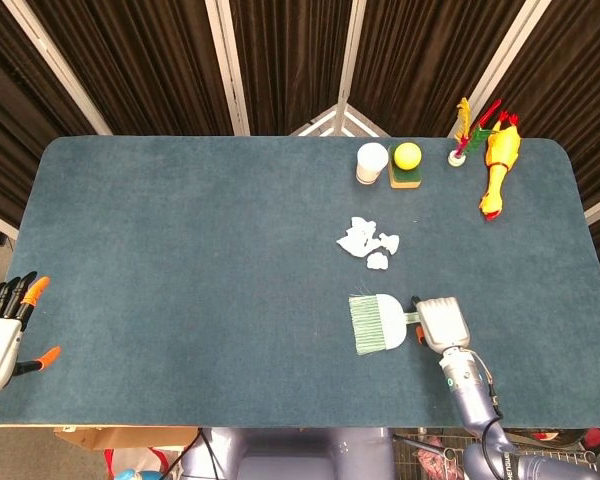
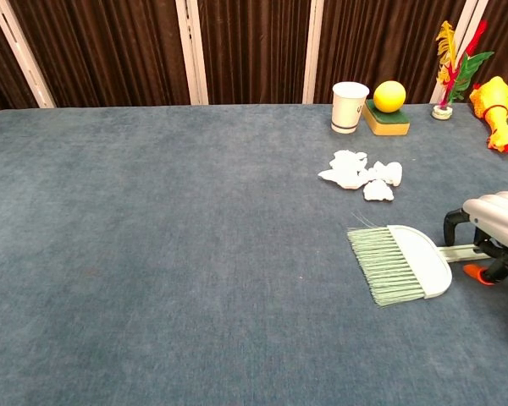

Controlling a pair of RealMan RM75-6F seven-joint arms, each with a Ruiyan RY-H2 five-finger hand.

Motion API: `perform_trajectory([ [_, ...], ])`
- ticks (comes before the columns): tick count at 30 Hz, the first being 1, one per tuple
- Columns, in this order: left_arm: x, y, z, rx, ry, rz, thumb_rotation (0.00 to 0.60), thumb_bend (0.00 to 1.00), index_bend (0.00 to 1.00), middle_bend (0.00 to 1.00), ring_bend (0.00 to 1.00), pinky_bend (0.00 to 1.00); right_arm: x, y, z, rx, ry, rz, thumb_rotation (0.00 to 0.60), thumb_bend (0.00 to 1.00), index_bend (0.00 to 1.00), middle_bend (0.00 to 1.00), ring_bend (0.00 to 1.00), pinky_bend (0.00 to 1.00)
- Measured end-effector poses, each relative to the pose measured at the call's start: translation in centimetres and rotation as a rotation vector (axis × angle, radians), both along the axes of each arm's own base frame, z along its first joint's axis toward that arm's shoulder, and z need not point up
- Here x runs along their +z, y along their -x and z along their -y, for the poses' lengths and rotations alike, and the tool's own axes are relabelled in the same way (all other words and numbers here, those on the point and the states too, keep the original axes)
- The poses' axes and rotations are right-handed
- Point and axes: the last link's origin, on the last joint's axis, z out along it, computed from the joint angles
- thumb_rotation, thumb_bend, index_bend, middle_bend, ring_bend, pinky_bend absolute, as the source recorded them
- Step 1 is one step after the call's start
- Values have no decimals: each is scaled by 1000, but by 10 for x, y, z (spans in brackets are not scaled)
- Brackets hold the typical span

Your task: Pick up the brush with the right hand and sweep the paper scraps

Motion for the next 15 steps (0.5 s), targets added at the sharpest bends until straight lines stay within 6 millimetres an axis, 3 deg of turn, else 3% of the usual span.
perform_trajectory([
  [7,1,1,-1,1,-1,2,600,0,0,0,0,10,-3,3,1,-13,-7,0,600,397,765,912,960,901],
  [15,1,0,-1,0,-2,2,600,0,0,0,0,10,2,2,2,-8,4,14,600,470,830,912,960,902],
])
